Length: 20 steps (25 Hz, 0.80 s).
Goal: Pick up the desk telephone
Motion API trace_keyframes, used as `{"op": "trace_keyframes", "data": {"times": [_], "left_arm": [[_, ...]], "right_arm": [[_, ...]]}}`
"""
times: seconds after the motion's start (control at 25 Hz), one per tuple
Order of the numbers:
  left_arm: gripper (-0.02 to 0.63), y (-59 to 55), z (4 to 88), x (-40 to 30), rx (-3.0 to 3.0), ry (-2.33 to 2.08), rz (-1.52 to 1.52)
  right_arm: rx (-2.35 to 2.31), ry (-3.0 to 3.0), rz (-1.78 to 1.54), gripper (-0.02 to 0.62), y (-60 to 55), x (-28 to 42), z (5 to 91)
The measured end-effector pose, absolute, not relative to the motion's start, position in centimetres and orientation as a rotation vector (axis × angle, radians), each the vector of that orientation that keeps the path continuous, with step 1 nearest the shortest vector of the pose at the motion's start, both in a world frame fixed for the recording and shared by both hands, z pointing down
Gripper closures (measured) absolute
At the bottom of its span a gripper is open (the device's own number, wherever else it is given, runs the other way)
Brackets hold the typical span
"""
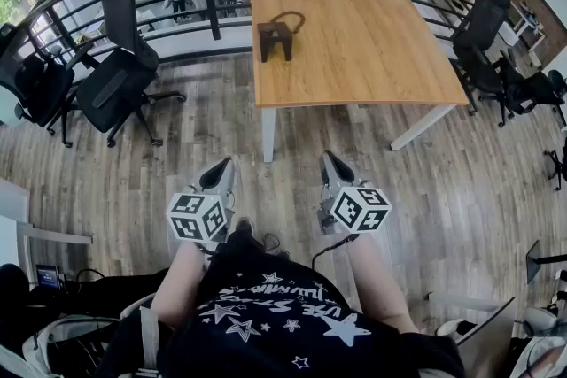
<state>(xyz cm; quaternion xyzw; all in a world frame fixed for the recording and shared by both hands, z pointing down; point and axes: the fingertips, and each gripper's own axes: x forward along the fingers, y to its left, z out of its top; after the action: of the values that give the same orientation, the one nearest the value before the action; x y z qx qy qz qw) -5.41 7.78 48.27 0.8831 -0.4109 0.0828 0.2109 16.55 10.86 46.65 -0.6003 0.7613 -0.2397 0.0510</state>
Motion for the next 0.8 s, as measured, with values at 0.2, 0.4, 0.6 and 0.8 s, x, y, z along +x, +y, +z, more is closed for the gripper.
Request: {"op": "trace_keyframes", "data": {"times": [0.2,0.4,0.6,0.8], "left_arm": [[0.604,7.8,48.6,-5.0,2.451,-1.134,0.252],[0.604,8.5,49.8,-4.9,2.432,-1.134,0.285],[0.604,8.0,49.7,-5.5,2.417,-1.158,0.284],[0.604,4.7,49.8,-5.6,2.314,-1.249,0.175]], "right_arm": [[-1.818,2.322,-0.749,0.597,10.8,16.5,46.9],[-1.791,2.298,-0.752,0.597,11.5,17.0,47.0],[-1.771,2.281,-0.771,0.597,11.7,17.1,47.2],[-1.763,2.295,-0.781,0.597,11.1,17.2,47.4]]}}
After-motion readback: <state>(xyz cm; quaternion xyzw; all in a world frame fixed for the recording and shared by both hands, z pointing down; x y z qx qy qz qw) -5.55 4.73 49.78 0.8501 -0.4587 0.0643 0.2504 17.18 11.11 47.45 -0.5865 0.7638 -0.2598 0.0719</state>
